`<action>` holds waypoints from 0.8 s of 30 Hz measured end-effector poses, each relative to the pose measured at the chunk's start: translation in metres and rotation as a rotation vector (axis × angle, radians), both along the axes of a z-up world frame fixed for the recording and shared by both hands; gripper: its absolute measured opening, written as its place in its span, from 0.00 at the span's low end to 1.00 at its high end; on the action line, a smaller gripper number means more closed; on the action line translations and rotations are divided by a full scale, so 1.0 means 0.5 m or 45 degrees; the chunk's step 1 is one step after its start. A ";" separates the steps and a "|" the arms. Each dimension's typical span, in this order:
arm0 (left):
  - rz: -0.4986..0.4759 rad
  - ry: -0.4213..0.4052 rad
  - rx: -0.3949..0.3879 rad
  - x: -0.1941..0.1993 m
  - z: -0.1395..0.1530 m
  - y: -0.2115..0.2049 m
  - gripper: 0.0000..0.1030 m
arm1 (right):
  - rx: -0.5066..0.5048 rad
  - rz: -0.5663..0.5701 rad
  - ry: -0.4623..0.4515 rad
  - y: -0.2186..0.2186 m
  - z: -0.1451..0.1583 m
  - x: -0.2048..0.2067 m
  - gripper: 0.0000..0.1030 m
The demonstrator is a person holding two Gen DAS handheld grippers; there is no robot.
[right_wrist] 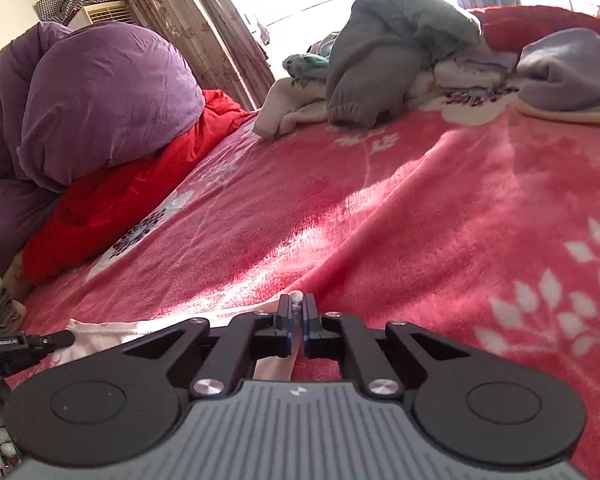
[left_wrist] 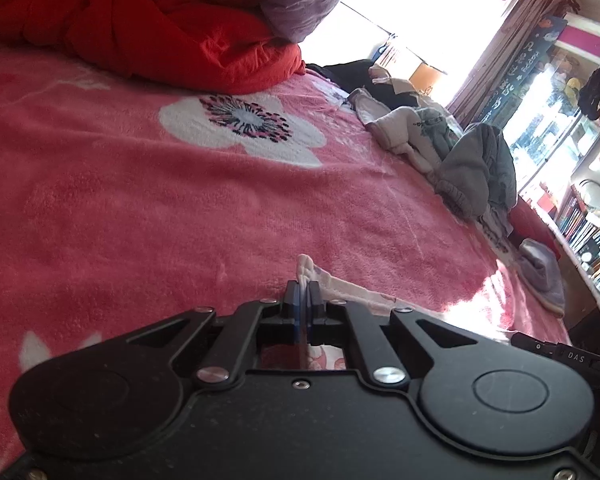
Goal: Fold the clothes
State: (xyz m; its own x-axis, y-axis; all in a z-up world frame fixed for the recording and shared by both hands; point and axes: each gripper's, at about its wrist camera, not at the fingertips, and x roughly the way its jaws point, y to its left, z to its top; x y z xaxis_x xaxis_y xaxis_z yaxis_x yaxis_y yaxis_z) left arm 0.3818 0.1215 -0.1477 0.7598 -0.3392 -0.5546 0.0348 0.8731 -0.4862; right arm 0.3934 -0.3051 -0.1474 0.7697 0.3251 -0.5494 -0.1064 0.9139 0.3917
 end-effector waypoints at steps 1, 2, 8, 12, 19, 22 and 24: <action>0.000 0.006 0.013 0.001 -0.002 -0.001 0.02 | -0.043 0.003 0.022 0.007 -0.008 0.004 0.06; 0.000 0.012 0.027 0.002 -0.003 -0.002 0.02 | -0.077 0.020 0.037 0.016 -0.017 0.007 0.06; 0.092 -0.016 0.126 -0.014 0.016 0.004 0.06 | -0.156 -0.054 0.015 0.014 0.010 -0.015 0.33; 0.117 -0.119 0.069 -0.049 0.055 0.015 0.06 | -0.275 -0.097 -0.095 0.021 0.055 -0.060 0.35; -0.089 0.006 0.149 -0.016 0.019 -0.069 0.09 | -0.215 0.193 -0.002 0.088 0.027 -0.060 0.41; -0.054 0.020 0.182 -0.016 0.004 -0.071 0.10 | -0.337 0.205 0.063 0.116 0.004 -0.036 0.42; 0.046 -0.073 0.189 -0.052 0.056 -0.039 0.10 | -0.353 0.168 -0.009 0.124 0.039 -0.051 0.43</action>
